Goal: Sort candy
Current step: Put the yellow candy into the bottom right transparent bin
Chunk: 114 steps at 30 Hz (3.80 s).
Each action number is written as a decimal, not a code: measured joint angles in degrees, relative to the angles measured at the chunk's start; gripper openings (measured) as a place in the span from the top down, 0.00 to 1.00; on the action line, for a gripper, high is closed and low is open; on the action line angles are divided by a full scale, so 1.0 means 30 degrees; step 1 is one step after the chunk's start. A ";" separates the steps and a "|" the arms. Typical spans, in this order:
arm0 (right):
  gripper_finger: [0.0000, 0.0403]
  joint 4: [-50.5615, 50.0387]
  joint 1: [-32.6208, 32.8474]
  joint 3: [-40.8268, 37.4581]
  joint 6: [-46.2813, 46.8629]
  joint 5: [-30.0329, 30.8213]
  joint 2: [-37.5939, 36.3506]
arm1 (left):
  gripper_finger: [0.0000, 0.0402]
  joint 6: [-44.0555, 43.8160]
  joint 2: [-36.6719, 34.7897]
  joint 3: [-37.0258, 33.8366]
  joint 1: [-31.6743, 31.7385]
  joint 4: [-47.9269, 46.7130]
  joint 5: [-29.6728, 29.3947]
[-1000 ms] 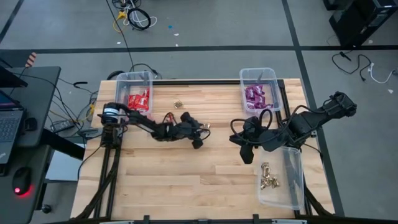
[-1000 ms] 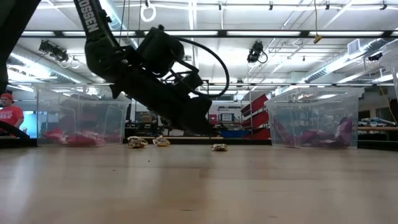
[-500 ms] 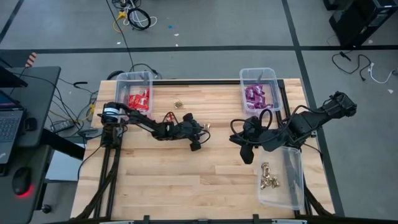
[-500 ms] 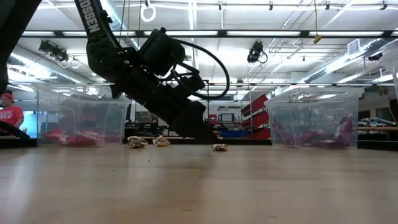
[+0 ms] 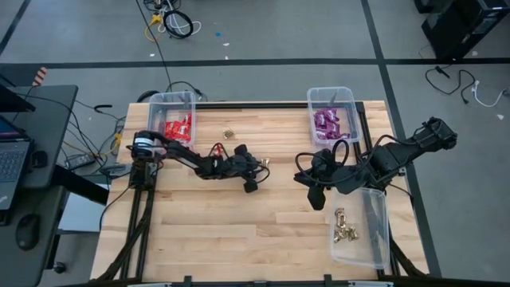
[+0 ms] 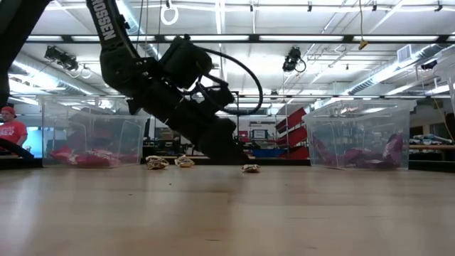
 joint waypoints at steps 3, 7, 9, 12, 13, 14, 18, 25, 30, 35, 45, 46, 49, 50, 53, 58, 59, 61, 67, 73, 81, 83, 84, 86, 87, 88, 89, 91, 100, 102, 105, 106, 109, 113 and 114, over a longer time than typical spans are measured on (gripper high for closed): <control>0.90 0.0004 0.0000 0.0000 -0.0054 0.0000 0.0000 | 0.65 -0.0056 0.0725 -0.0024 -0.0015 0.0349 -0.0071; 0.91 -0.0005 0.0000 0.0000 -0.0069 0.0007 0.0000 | 0.65 -0.0507 0.0895 0.0001 -0.0056 0.0399 -0.0416; 0.91 0.0016 0.0000 0.0000 -0.0082 0.0023 0.0000 | 0.65 -0.0523 0.0890 0.0001 -0.0051 0.0398 -0.0514; 0.91 0.0000 0.0000 0.0000 -0.0117 0.0103 0.0000 | 0.65 -0.0517 0.0890 0.0001 -0.0036 0.0381 -0.0608; 0.91 -0.0013 0.0000 0.0000 -0.0127 0.0117 0.0000 | 0.65 -0.0523 0.0890 0.0001 -0.0036 0.0356 -0.0605; 0.91 -0.0006 0.0000 0.0000 -0.0123 0.0131 0.0000 | 0.65 -0.0525 0.0890 0.0001 -0.0036 0.0321 -0.0613; 0.91 -0.0006 0.0000 0.0000 -0.0127 0.0192 0.0000 | 0.65 -0.0525 0.0890 0.0001 -0.0036 0.0351 -0.0641; 0.91 -0.0014 0.0000 0.0000 -0.0127 0.0226 0.0000 | 0.70 -0.0874 0.0897 -0.0001 -0.0029 0.0348 -0.0654; 0.91 -0.0006 0.0000 0.0000 -0.0127 0.0226 0.0000 | 0.75 -0.0879 0.0905 -0.0006 -0.0022 0.0368 -0.0667; 0.91 -0.0006 0.0000 0.0000 -0.0122 0.0226 0.0000 | 0.82 -0.0877 0.0905 -0.0006 -0.0019 0.0301 -0.0669; 0.91 -0.0006 0.0000 0.0000 -0.0200 0.0226 0.0000 | 0.99 -0.0874 0.0927 -0.0020 -0.0013 0.0472 -0.0768; 0.91 -0.0014 0.0000 0.0000 -0.0248 0.0226 0.0000 | 0.99 -0.0874 0.0927 -0.0020 -0.0007 0.0483 -0.0779; 0.91 -0.0006 0.0000 0.0000 -0.0392 0.0227 0.0000 | 1.00 -0.0762 0.0927 -0.0020 -0.0063 0.0497 -0.0785; 0.91 -0.0006 -0.0001 0.0000 -0.0404 0.0226 0.0000 | 1.00 -0.0665 0.0927 -0.0025 -0.0143 0.0497 -0.0785; 0.91 -0.0006 0.0000 0.0000 -0.0404 0.0228 0.0000 | 1.00 -0.0358 0.0845 -0.0020 -0.0411 0.0234 -0.0726; 0.91 -0.0020 0.0000 0.0000 -0.0413 0.0233 0.0000 | 1.00 0.0144 -0.0251 -0.0166 -0.1142 -0.0612 -0.0030; 0.91 -0.0021 0.0000 0.0000 -0.0494 0.0230 0.0000 | 1.00 0.0172 -0.0498 -0.0155 -0.1243 -0.0188 0.0021; 0.91 -0.0021 0.0000 0.0000 -0.0632 0.0233 0.0000 | 1.00 0.0075 -0.0784 -0.0001 -0.1271 0.1035 -0.0222; 0.91 -0.0014 -0.0001 0.0000 -0.0972 0.0233 0.0000 | 0.94 -0.1008 -0.0552 0.0748 -0.0449 0.0205 -0.2509; 0.91 -0.0014 -0.0001 0.0000 -0.1045 0.0240 0.0000 | 0.79 -0.2099 -0.0567 0.0968 0.0188 -0.0821 -0.1648; 0.91 -0.0014 -0.0007 0.0000 -0.1111 0.0235 0.0000 | 0.62 -0.3425 -0.0567 0.1000 0.0233 -0.1252 -0.1470; 0.91 -0.0014 -0.0007 0.0000 -0.1111 0.0240 0.0000 | 0.60 -0.3557 -0.0551 0.1000 0.0259 -0.1182 -0.1478; 0.91 -0.0014 -0.0007 0.0000 -0.1111 0.0239 0.0000 | 0.59 -0.3725 -0.0407 0.1000 0.0274 -0.0878 -0.1484; 0.91 0.0003 -0.0007 0.0000 -0.1111 0.0234 0.0000 | 0.58 -0.4003 -0.0106 0.1008 0.0327 -0.0654 -0.1469; 0.91 -0.0014 -0.0007 -0.0002 -0.1106 0.0240 0.0000 | 0.57 -0.4119 0.0134 0.1007 0.0328 -0.0476 -0.1472; 0.91 0.0002 -0.0004 0.0000 -0.1092 0.0240 0.0000 | 0.57 -0.4321 0.0337 0.1014 0.0333 -0.0326 -0.1470; 0.91 0.0001 0.0000 -0.0003 -0.1096 0.0240 0.0000 | 0.57 -0.4419 0.0472 0.1014 0.0342 -0.0327 -0.1474; 0.91 0.0014 0.0000 -0.0007 -0.1103 0.0240 0.0000 | 0.56 -0.4529 0.0703 0.1014 0.0335 -0.0069 -0.1470; 0.91 -0.0013 0.0000 -0.0007 -0.1111 0.0240 0.0000 | 0.56 -0.4524 0.0941 0.1014 0.0335 0.0577 -0.1667; 0.91 -0.0006 0.0000 -0.0007 -0.1111 0.0240 0.0000 | 0.56 -0.4524 0.1175 0.1041 0.0335 0.1095 -0.1688; 0.91 -0.0035 0.0000 -0.0007 -0.1111 0.0240 0.0007 | 0.56 -0.4535 0.1980 0.1206 0.0335 0.1473 -0.1688; 0.91 -0.0017 0.0000 -0.0007 -0.1111 0.0240 0.0007 | 0.56 -0.4598 0.2299 0.1371 0.0335 0.1608 -0.1662; 0.91 0.0000 0.0000 -0.0007 -0.1105 0.0305 0.0007 | 0.56 -0.5128 0.2987 0.1646 0.0321 0.1870 -0.1877; 0.91 -0.0029 0.0073 -0.0007 -0.1111 0.0377 0.0015 | 0.56 -0.5419 0.3361 0.1678 0.0306 0.2149 -0.2113; 0.91 -0.0027 0.0075 -0.0007 -0.1111 0.0381 0.0011 | 0.56 -0.5361 0.3380 0.1684 0.0300 0.2122 -0.2166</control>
